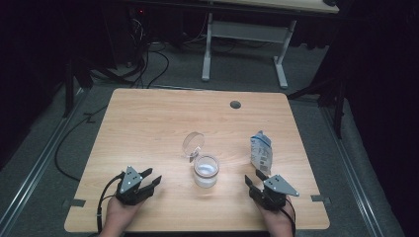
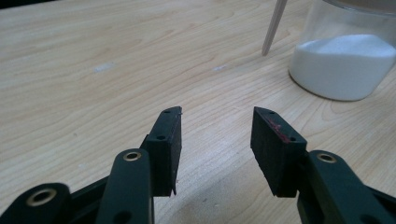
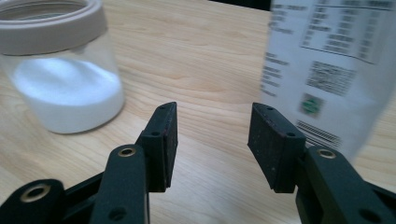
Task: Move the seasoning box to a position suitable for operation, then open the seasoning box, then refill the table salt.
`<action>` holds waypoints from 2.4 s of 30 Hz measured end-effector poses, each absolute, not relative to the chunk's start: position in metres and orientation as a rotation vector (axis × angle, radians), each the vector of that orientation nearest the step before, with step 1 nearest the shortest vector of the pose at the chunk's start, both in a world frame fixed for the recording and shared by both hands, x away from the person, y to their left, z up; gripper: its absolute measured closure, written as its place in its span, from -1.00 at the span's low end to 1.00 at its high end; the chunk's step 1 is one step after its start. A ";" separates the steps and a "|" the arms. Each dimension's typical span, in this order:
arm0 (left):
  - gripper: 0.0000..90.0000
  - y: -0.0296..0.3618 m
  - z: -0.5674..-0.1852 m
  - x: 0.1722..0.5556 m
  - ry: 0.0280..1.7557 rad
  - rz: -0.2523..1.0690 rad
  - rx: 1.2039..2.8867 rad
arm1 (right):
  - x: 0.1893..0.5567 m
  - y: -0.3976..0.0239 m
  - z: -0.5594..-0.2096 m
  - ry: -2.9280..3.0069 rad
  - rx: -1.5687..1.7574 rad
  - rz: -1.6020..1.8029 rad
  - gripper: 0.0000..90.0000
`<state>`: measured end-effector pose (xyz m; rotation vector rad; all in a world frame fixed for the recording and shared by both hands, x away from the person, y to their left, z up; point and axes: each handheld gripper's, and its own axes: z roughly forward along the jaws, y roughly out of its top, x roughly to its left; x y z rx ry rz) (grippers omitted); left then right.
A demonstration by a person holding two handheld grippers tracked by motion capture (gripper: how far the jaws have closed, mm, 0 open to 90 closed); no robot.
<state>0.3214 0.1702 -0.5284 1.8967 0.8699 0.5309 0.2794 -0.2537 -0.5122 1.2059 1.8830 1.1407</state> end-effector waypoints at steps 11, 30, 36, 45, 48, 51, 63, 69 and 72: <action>0.19 0.162 -0.525 0.318 0.856 0.493 1.908 | 0.281 -0.221 -0.515 1.980 1.127 1.172 0.25; 0.22 0.159 -0.521 0.314 0.929 0.388 1.878 | 0.291 -0.202 -0.519 2.041 1.094 1.196 0.50; 0.34 0.153 -0.517 0.319 0.930 0.393 1.886 | 0.293 -0.205 -0.519 2.042 1.104 1.212 0.71; 0.81 0.135 -0.501 0.343 0.965 0.347 1.831 | 0.292 -0.200 -0.519 2.093 1.073 1.199 1.00; 0.91 0.132 -0.496 0.348 0.974 0.341 1.815 | 0.292 -0.197 -0.520 2.097 1.053 1.200 1.00; 0.97 0.126 -0.488 0.357 0.974 0.339 1.789 | 0.293 -0.193 -0.520 2.109 1.045 1.206 1.00; 1.00 0.100 -0.460 0.371 0.916 0.357 1.758 | 0.292 -0.181 -0.520 2.132 0.991 1.188 1.00; 1.00 0.095 -0.458 0.367 0.890 0.355 1.763 | 0.292 -0.176 -0.521 2.134 0.978 1.182 1.00; 1.00 0.093 -0.457 0.365 0.878 0.354 1.766 | 0.291 -0.176 -0.521 2.135 0.971 1.173 1.00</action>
